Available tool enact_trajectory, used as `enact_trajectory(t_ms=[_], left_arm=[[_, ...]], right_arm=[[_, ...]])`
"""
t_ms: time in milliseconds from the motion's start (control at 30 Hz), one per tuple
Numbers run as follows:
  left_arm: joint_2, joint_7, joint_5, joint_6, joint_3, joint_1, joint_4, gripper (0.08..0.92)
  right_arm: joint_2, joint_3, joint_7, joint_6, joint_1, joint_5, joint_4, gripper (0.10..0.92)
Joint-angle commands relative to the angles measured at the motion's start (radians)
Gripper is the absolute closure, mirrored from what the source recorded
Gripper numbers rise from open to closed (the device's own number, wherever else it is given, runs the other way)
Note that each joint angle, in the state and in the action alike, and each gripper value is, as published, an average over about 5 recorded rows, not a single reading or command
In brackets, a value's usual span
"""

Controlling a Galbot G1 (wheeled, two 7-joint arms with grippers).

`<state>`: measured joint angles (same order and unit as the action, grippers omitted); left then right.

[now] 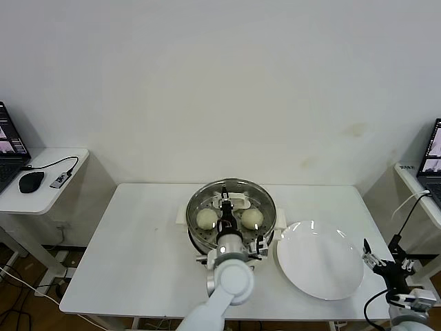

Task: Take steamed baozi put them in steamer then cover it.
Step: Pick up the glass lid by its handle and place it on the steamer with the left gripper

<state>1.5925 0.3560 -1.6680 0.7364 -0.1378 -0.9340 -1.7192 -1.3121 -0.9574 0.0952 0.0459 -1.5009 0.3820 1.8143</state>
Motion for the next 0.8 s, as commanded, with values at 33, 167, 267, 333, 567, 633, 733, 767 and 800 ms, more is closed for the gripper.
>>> enact_trajectory(t_ms=[33, 167, 267, 333, 567, 633, 733, 767, 800], left_arm=[[-0.002, -0.004, -0.008, 0.039, 0.002, -0.001, 0.016, 0.862], [-0.003, -0.01, -0.004, 0.037, 0.006, 0.001, 0.021, 0.862], [-0.004, -0.013, -0.001, 0.037, 0.008, 0.001, 0.024, 0.862], [-0.005, -0.015, 0.001, 0.036, 0.009, 0.001, 0.026, 0.862], [-0.008, -0.014, 0.011, 0.036, 0.008, -0.013, 0.015, 0.862], [-0.008, -0.021, 0.013, 0.036, 0.007, -0.014, 0.014, 0.862], [-0.008, -0.031, 0.017, 0.033, 0.006, -0.015, 0.013, 0.86], [-0.009, -0.031, 0.018, 0.029, 0.006, -0.016, 0.011, 0.851], [-0.009, -0.031, 0.02, 0.024, 0.005, -0.018, 0.007, 0.841]], right_arm=[[-0.001, 0.001, 0.001, -0.001, 0.0, -0.001, 0.0, 0.203], [-0.001, 0.001, 0.001, -0.001, 0.001, -0.001, 0.0, 0.203], [-0.002, 0.001, 0.001, -0.001, 0.001, -0.002, 0.001, 0.203], [-0.002, 0.001, 0.001, -0.001, 0.001, -0.002, 0.002, 0.203], [-0.003, 0.001, 0.002, -0.002, 0.0, -0.002, 0.001, 0.203], [-0.004, 0.002, 0.001, -0.002, 0.001, -0.002, 0.001, 0.203], [-0.004, 0.002, 0.001, -0.003, 0.001, -0.002, 0.001, 0.203], [-0.004, 0.001, 0.001, -0.003, 0.0, -0.002, 0.001, 0.203], [-0.003, 0.001, 0.001, -0.003, 0.0, -0.002, 0.0, 0.203]])
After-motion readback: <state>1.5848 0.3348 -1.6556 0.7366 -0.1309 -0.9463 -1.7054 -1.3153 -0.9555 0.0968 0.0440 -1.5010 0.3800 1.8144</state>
